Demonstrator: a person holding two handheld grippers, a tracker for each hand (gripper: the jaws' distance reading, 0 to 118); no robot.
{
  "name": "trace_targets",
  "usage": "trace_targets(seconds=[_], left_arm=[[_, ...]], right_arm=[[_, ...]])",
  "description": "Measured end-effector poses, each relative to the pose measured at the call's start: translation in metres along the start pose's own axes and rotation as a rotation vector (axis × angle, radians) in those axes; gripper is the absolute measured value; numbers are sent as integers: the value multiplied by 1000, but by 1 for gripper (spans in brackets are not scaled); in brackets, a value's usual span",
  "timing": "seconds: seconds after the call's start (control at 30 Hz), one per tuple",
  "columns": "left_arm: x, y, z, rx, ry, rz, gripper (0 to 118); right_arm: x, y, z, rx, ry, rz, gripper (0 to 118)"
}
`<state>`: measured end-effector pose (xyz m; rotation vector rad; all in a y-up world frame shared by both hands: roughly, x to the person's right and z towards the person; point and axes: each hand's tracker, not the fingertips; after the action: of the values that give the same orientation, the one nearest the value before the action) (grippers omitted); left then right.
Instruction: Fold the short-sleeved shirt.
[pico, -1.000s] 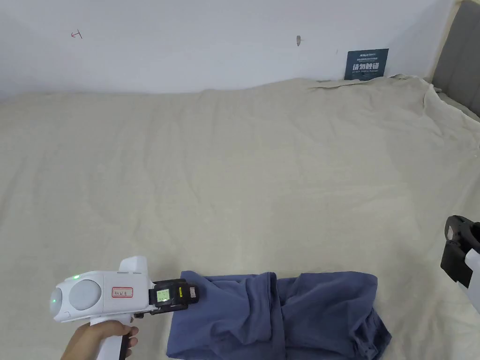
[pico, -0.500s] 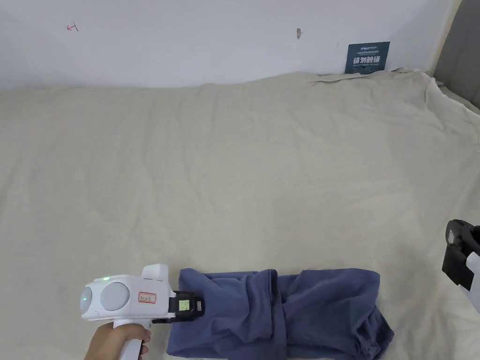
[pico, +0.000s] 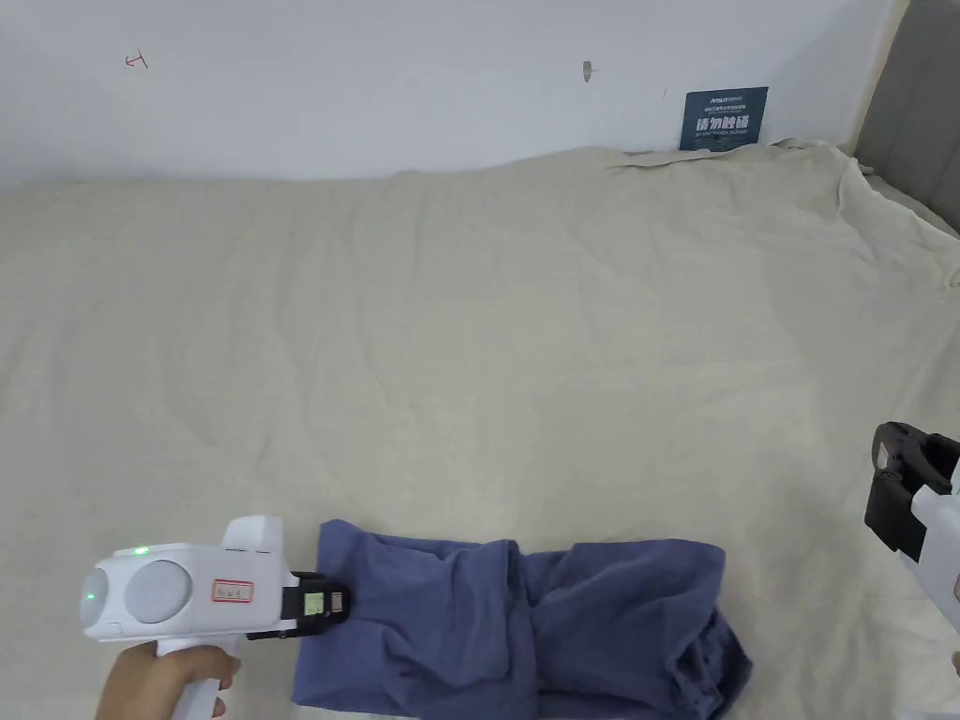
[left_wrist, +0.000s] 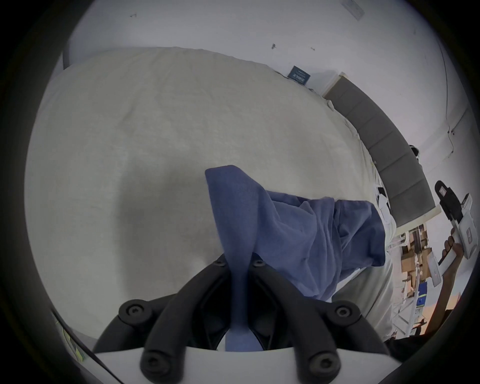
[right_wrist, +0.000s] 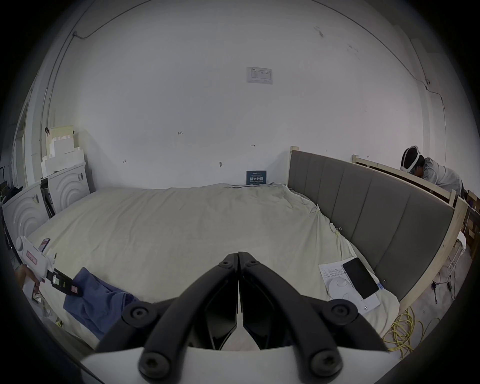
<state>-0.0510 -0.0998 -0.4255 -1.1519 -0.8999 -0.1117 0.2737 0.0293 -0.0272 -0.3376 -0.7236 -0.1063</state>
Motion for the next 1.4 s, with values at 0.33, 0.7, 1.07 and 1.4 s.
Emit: trace_targets(seconds=[0.33, 0.7, 1.07, 1.4], left_arm=[[-27, 4, 65, 13, 147, 51, 7], [90, 38, 48, -50, -44, -69, 7], [187, 39, -48, -190, -127, -223, 7], [235, 10, -113, -261, 0, -267, 11]], right_arm=[[-3, 0, 1, 12, 26, -4, 0], [7, -4, 9, 14, 11, -17, 0], [12, -4, 12, 19, -5, -26, 0], [12, -6, 13, 12, -2, -21, 0]])
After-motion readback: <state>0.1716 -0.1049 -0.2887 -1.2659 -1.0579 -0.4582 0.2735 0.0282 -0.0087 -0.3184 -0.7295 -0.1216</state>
